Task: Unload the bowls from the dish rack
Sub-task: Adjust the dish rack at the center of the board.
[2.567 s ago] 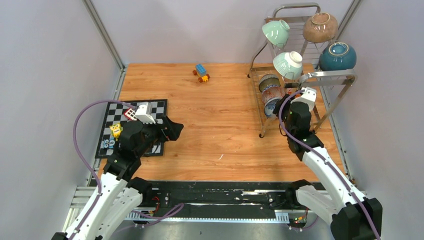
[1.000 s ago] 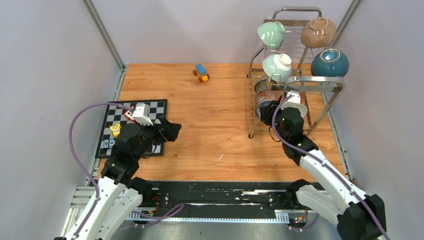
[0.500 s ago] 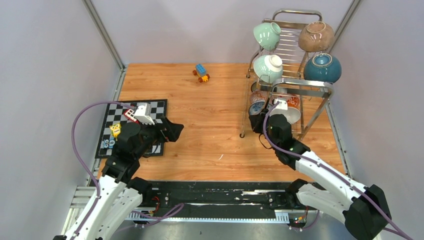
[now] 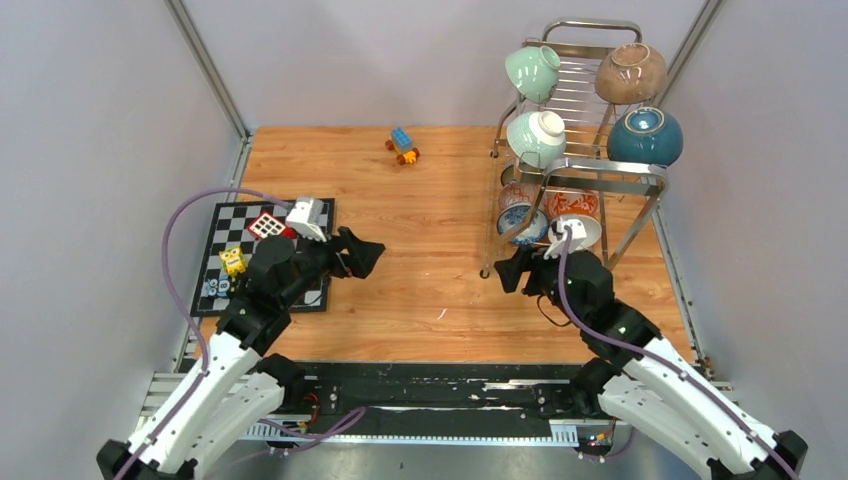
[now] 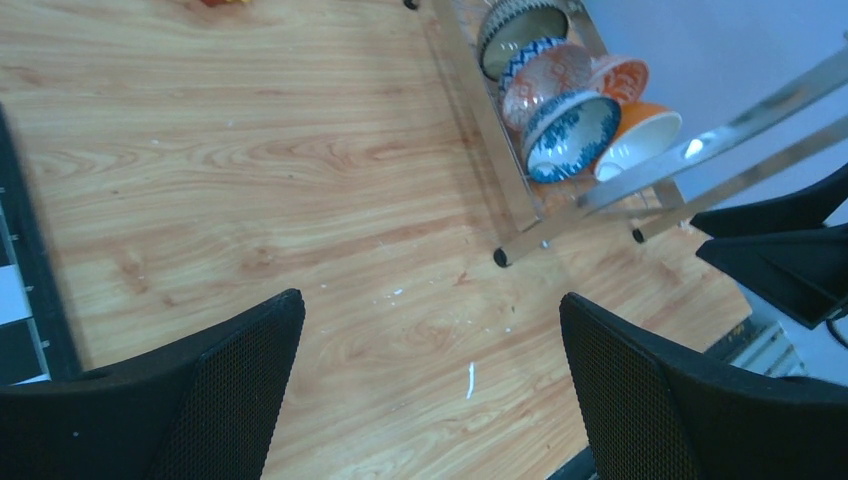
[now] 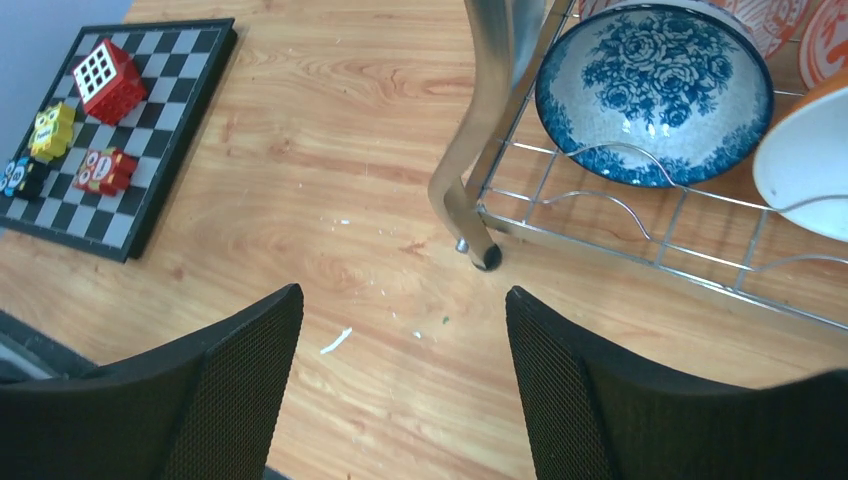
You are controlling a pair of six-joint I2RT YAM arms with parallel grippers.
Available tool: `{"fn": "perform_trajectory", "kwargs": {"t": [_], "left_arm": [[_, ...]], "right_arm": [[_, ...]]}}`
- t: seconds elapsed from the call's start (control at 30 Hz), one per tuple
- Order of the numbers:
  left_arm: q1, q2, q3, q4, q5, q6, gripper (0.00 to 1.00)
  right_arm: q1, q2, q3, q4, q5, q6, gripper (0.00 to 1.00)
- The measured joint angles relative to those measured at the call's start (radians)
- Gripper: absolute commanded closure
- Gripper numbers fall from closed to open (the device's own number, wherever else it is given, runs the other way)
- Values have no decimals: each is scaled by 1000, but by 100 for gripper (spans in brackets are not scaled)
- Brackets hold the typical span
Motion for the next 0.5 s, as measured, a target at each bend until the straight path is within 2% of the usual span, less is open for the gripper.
{"fn": "perform_trajectory", "kwargs": {"t": [0.07, 0.27, 0.37, 0.5], "left_arm": [[-66, 36, 4, 12, -29, 21, 0], [-465, 206, 47, 130, -212, 155, 0], [-565, 322, 55, 277, -254, 236, 2], [-613, 517, 102, 457, -285, 351, 5]], "right_arm": [[0, -47, 16, -68, -14, -13, 23], [0, -261, 99, -308, 10, -47, 27], [0, -373, 119, -384, 50, -53, 28], [0, -455, 126, -445, 100, -44, 32]]}}
